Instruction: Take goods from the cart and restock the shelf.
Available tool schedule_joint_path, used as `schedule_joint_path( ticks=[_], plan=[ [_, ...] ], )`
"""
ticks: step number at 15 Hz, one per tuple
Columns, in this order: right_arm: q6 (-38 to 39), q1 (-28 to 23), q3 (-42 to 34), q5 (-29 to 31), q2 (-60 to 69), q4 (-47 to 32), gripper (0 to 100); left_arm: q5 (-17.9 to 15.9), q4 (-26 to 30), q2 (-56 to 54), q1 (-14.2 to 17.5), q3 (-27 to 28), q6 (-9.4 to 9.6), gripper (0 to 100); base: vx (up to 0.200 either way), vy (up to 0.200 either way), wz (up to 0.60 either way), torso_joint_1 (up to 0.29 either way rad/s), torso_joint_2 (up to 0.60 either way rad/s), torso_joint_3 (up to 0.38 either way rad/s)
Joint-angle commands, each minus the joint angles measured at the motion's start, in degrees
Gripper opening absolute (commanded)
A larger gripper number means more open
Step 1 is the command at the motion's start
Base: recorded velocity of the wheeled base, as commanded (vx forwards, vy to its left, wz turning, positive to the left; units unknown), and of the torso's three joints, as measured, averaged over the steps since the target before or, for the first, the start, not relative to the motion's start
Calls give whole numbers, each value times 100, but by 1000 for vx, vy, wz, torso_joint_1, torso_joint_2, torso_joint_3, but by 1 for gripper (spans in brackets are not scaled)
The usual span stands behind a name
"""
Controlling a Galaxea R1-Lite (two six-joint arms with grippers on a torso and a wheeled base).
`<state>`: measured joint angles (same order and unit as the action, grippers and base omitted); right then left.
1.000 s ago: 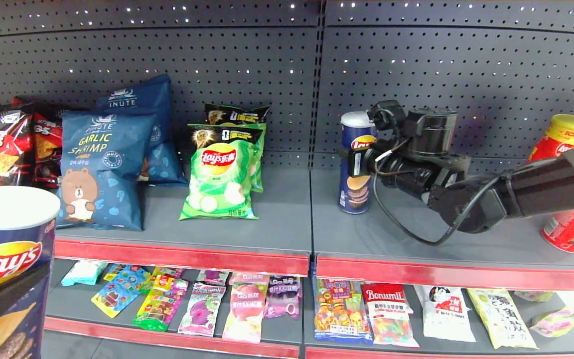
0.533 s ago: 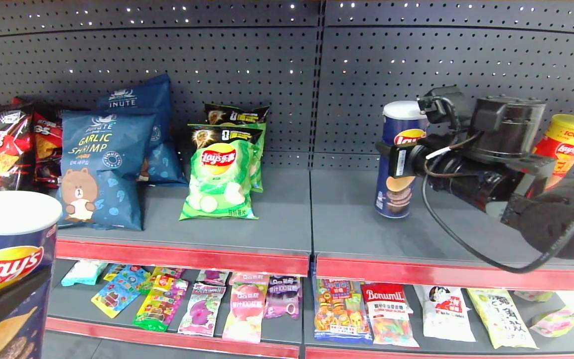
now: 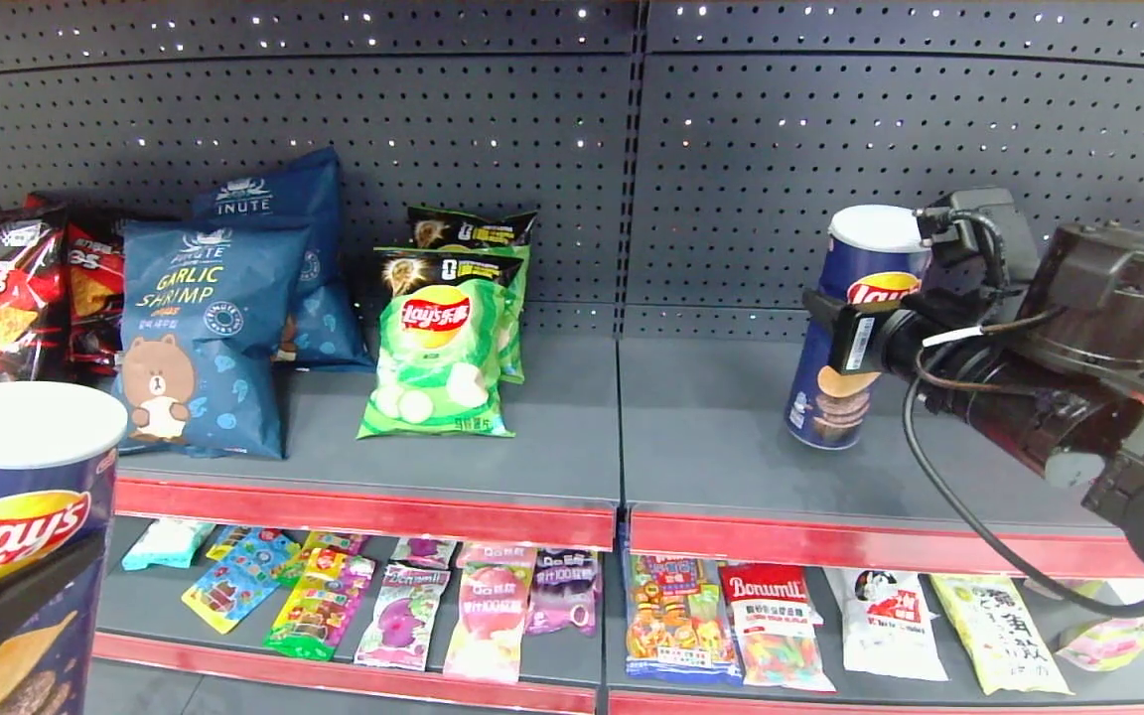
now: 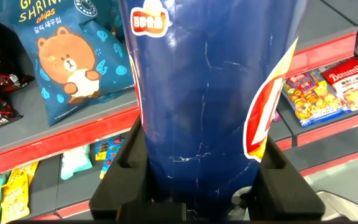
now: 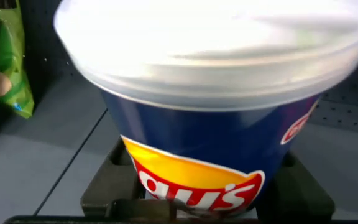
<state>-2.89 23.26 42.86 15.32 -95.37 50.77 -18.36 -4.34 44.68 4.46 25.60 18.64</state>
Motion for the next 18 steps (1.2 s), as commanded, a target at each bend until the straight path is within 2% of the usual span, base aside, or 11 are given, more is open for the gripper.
schedule_joint_path(
  ticks=[1,4,12,18],
  plan=[
    [25,38,-182,6,-52,108,0,-1,-5,15,2,6,-1,0,0,0,0,0,0,0],
    [113,109,-261,129,-281,609,0,-1,-5,23,2,-2,-1,0,0,0,0,0,0,0],
    [210,346,-472,278,-369,671,0,-1,-5,50,2,-11,-1,0,0,0,0,0,0,0],
    [227,548,-727,410,-553,1207,0,-1,-5,41,2,-11,-1,0,0,0,0,0,0,0]
  ],
)
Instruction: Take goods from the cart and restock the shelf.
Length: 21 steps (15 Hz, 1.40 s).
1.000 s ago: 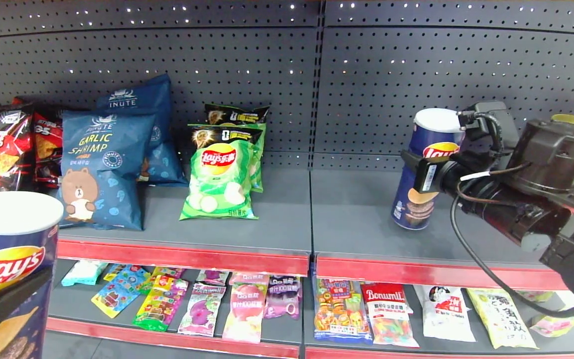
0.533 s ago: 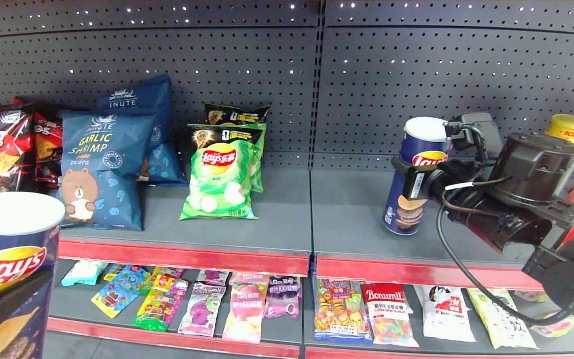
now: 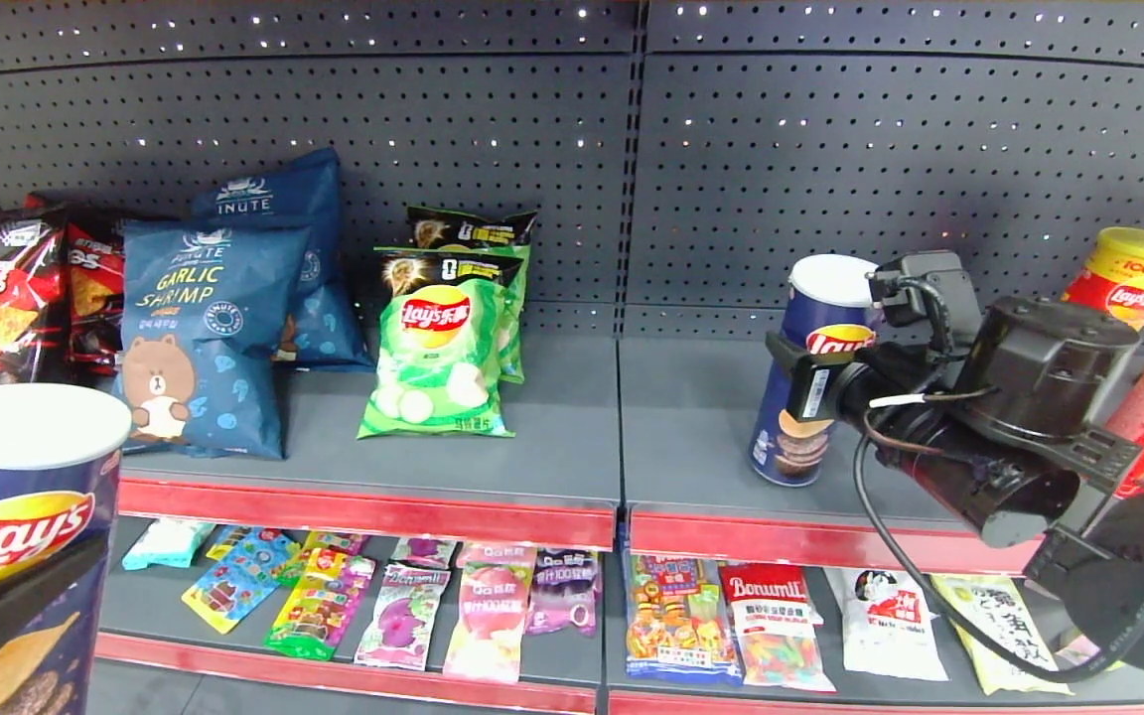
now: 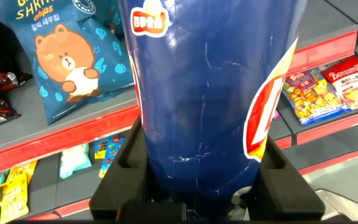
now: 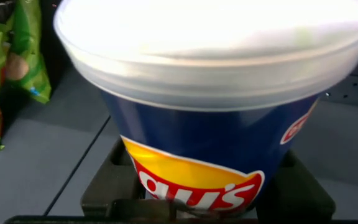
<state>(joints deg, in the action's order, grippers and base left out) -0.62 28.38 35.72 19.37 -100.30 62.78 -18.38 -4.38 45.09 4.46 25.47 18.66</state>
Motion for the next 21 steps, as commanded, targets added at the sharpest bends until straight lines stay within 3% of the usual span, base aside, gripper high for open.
schedule_joint_path(
  ticks=[1,19,20,21],
  plan=[
    [1,54,-12,84,-68,6,0,1,-2,-1,2,2,-3,0,0,0,0,0,0,0],
    [-17,80,-135,436,-112,76,0,1,-2,-18,2,-15,6,0,0,0,0,0,0,0],
    [-8,80,-135,436,-121,85,100,1,-2,-18,2,-42,-3,0,0,0,0,0,0,0],
    [1,124,-135,436,-130,85,100,1,-2,-18,2,-59,6,0,0,0,0,0,0,0]
  ],
)
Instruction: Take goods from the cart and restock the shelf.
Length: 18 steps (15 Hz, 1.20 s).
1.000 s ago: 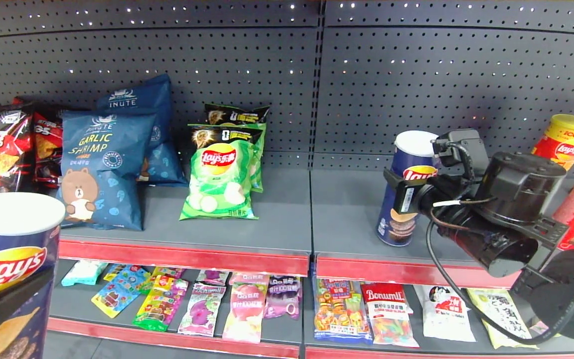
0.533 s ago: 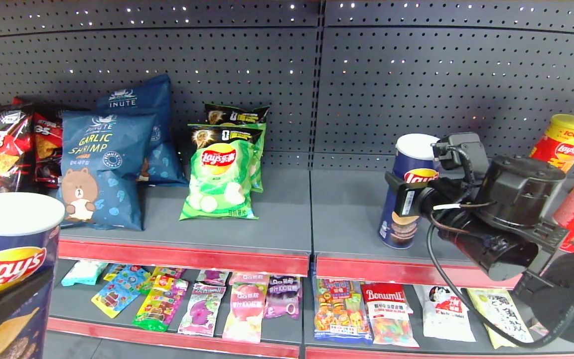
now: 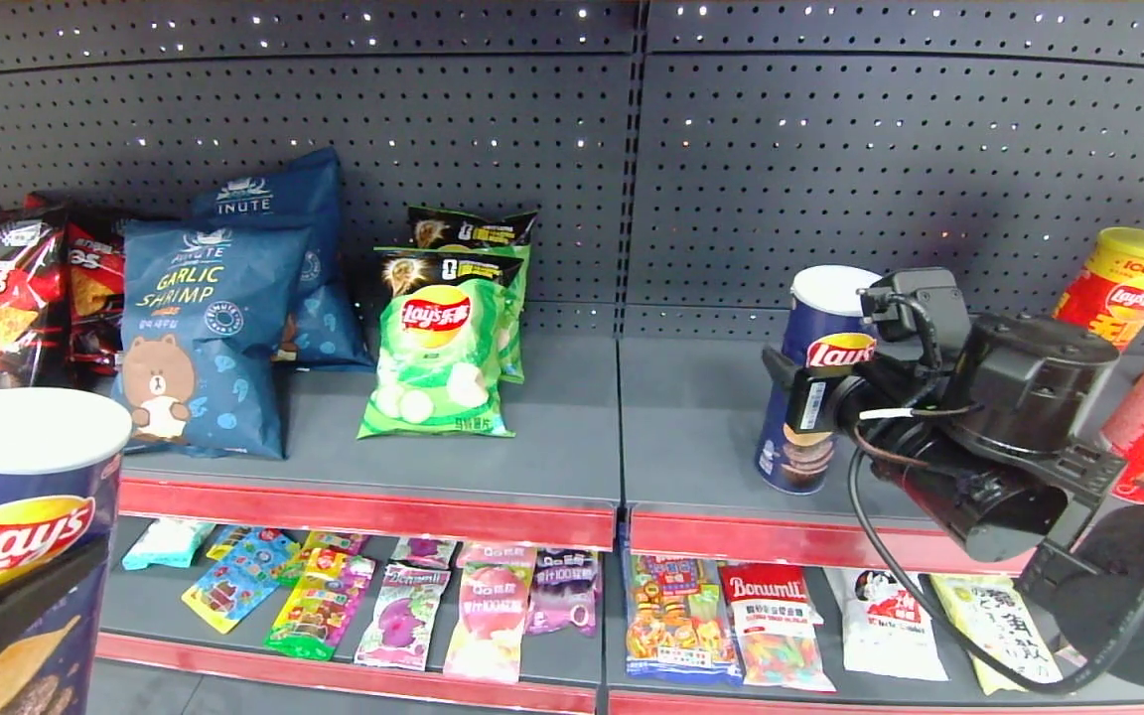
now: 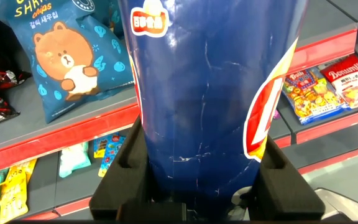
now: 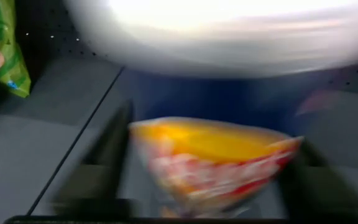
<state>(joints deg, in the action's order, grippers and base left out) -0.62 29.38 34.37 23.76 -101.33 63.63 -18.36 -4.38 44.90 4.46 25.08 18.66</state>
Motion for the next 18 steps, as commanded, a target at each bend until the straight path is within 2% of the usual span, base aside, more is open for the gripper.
schedule_joint_path(
  ticks=[1,5,11,15,16,18],
  plan=[
    [9,77,0,-3,-10,0,100,-1,-2,1,2,-20,6,0,0,0,0,0,0,0],
    [9,200,-26,23,17,0,100,-1,-2,-7,2,-20,-3,0,0,0,0,0,0,0],
    [9,323,-483,393,579,-35,100,-10,-2,-7,-7,-38,6,0,0,0,0,0,0,0],
    [-8,630,-1020,393,1124,-62,100,-45,7,-16,-16,-64,41,0,0,0,0,0,0,0],
    [-35,753,-1257,393,1379,-62,100,-98,7,-7,-103,-64,138,0,0,0,0,0,0,0],
    [-184,771,-1635,375,1739,-88,100,-98,7,-7,-253,-55,146,0,0,0,0,0,0,0]
  ],
)
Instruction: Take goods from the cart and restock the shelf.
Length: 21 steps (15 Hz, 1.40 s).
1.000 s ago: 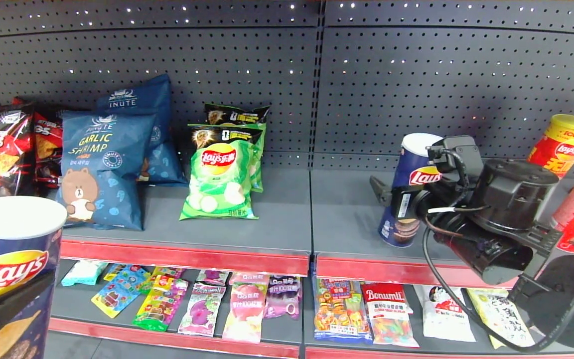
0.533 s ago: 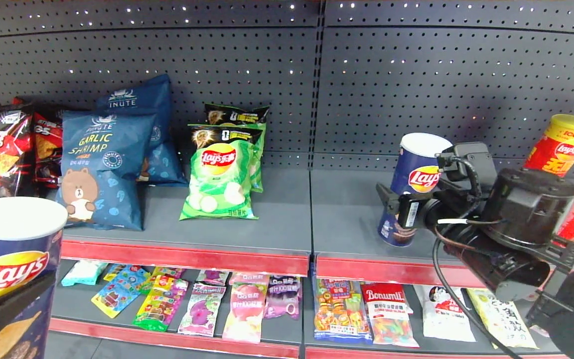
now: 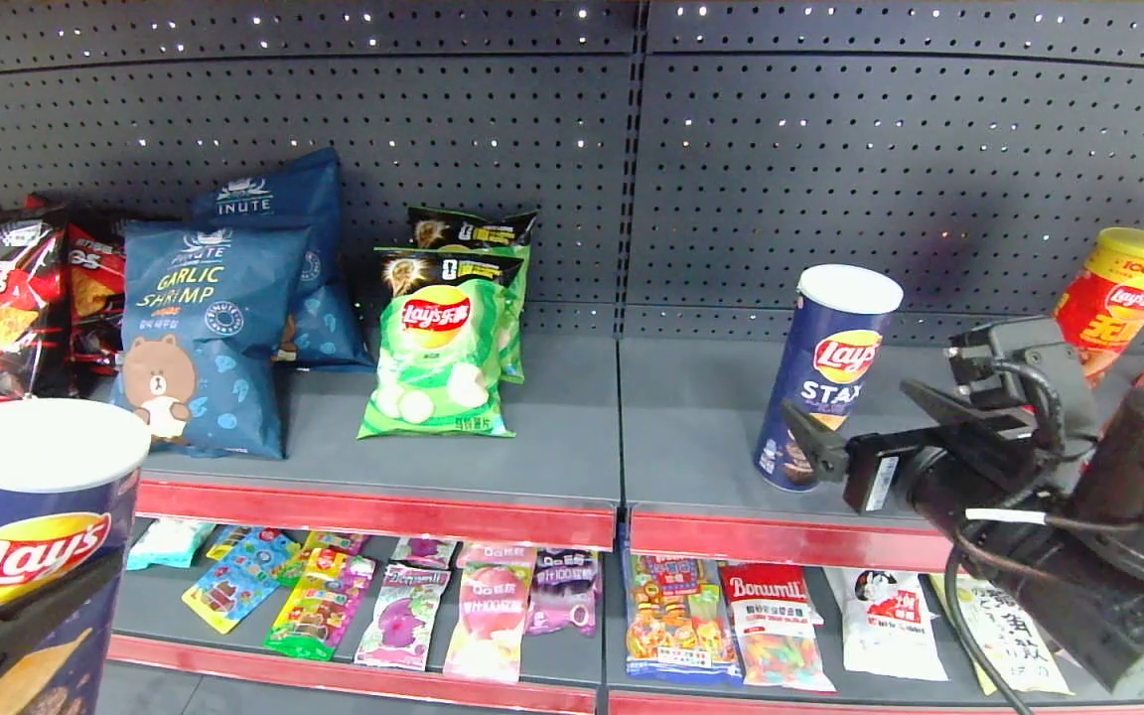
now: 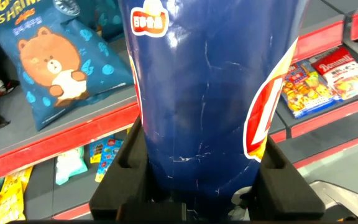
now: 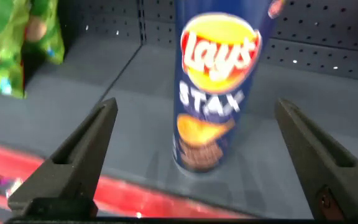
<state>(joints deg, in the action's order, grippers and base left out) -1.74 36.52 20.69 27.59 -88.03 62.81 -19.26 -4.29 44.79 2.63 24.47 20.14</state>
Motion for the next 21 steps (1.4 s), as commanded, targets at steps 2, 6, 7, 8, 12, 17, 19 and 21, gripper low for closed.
schedule_joint_path(
  ticks=[2,6,7,8,12,17,19,21],
  plan=[
    [-344,30,-610,-34,831,-181,100,1,-10,12,-228,23,8,0,0,0,0,0,0,0],
    [-450,22,-601,-52,2237,-1833,100,10,-37,118,-509,375,78,0,0,0,0,0,0,0],
    [-450,-5,-557,-52,2466,-2115,100,19,-37,197,-518,524,78,0,0,0,0,0,0,0],
    [-450,-198,-513,-60,2756,-2449,100,28,-37,329,-518,753,69,0,0,0,0,0,0,0],
    [-687,-1754,-337,-518,3178,-2624,100,45,-678,856,-518,920,43,0,0,0,0,0,0,0],
    [-951,-3169,322,-1502,4162,-4593,100,107,-1540,1357,-527,928,16,0,0,0,0,0,0,0],
    [-907,-3186,339,-1555,4602,-5112,100,107,-1540,1357,-536,972,8,0,0,0,0,0,0,0],
    [-898,-3213,296,-1546,4698,-5112,100,107,-1540,1383,-571,1007,-45,0,0,0,0,0,0,0]
  ],
)
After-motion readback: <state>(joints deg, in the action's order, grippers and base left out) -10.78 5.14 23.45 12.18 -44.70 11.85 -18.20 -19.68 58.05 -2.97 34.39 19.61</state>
